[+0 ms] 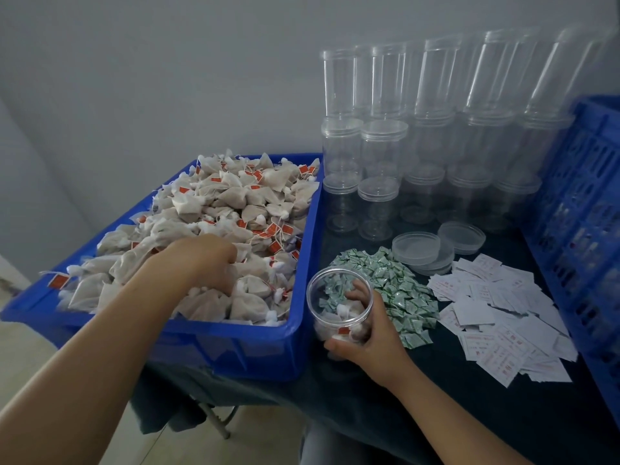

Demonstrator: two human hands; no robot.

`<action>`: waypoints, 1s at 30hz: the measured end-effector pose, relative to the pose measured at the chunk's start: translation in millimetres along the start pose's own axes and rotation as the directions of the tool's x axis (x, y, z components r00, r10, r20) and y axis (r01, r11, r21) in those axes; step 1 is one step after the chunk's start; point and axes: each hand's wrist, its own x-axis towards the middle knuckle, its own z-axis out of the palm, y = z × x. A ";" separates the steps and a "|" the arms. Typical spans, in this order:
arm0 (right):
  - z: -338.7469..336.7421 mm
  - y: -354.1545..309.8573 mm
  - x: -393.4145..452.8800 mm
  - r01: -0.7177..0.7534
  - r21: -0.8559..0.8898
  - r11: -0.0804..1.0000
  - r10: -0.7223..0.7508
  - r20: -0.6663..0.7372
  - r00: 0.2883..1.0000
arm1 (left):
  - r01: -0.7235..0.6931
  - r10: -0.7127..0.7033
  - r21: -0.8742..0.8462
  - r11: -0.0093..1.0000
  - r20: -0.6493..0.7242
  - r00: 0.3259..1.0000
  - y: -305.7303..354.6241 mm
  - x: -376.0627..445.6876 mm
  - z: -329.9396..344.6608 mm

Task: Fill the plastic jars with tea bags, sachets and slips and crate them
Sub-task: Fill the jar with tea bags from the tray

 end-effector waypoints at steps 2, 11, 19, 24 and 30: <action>0.1 0.1 -0.2 0.001 0.015 1.000 -0.001 0.002 1.000 | 0.003 -0.003 -0.004 1.000 -0.015 1.000 0.8 1.6 0.9; -0.6 0.5 0.5 0.002 0.027 1.000 -0.002 0.013 1.000 | -0.007 0.007 0.014 1.000 -0.063 0.998 4.6 5.3 -9.0; -0.6 0.6 0.4 0.002 0.047 0.999 -0.003 0.014 1.000 | -0.098 0.109 0.054 0.994 -0.269 0.957 11.8 -9.6 -33.5; -1.0 1.1 0.1 -0.003 0.042 0.999 0.003 0.006 1.000 | -0.306 0.245 -0.067 0.950 -0.452 0.858 36.9 -21.9 -42.5; -1.2 1.0 0.3 -0.002 0.053 0.999 0.001 0.017 1.000 | -0.573 0.328 -0.307 0.760 -0.580 0.746 74.3 -27.7 -36.3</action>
